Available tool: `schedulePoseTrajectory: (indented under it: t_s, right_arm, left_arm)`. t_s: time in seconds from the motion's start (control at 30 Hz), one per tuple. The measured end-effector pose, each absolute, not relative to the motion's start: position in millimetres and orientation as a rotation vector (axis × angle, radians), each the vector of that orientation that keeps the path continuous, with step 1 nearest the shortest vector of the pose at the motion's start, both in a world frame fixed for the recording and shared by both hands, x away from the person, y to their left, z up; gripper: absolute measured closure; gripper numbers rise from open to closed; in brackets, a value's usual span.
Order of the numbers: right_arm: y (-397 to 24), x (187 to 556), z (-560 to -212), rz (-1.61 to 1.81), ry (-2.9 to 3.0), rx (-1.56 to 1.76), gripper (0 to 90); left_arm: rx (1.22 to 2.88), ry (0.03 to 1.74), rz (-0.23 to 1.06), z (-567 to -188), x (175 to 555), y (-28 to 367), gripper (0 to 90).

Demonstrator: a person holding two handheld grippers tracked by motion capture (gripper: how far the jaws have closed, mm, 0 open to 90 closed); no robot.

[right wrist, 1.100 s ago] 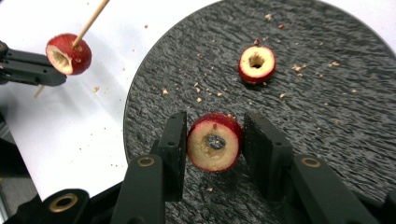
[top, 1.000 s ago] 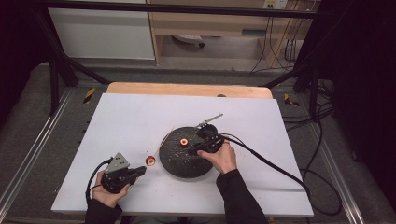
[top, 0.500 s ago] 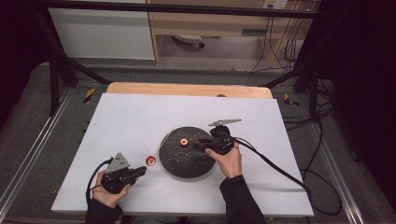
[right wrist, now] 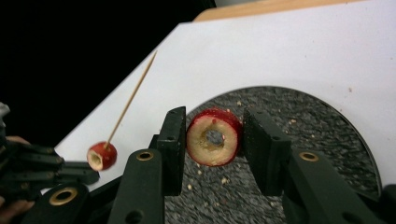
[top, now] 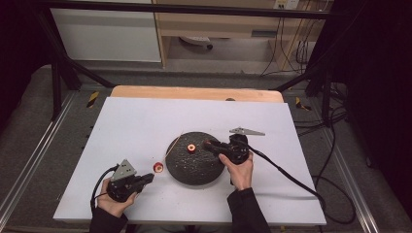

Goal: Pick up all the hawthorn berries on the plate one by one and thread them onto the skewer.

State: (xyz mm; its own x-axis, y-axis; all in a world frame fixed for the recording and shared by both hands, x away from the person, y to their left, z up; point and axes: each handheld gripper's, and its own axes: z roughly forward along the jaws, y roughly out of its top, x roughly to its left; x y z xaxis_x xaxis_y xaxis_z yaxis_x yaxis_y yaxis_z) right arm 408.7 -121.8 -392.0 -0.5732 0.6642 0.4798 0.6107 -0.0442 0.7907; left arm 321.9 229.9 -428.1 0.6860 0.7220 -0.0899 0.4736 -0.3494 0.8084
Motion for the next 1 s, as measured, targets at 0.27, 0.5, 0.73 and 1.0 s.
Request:
schedulePoseTrajectory:
  t_s: [0.27,0.5,0.73,1.0]
  right_arm:
    - [-119.1,408.1,-395.4,1.830,2.013,1.440,61.7]
    - [-117.2,408.4,-394.8,1.910,1.904,1.424,61.7]
    - [-114.9,409.6,-396.7,1.954,1.811,1.412,61.7]
    - [-114.7,410.7,-394.6,2.008,1.694,1.401,61.8]
  left_arm:
    - [2.004,0.914,0.356,-427.7,320.3,225.9,88.7]
    - [1.995,0.916,0.354,-427.5,319.1,221.4,88.7]
    - [1.991,0.916,0.352,-427.6,318.1,216.8,88.6]
    - [1.987,0.920,0.346,-427.5,318.5,209.1,88.6]
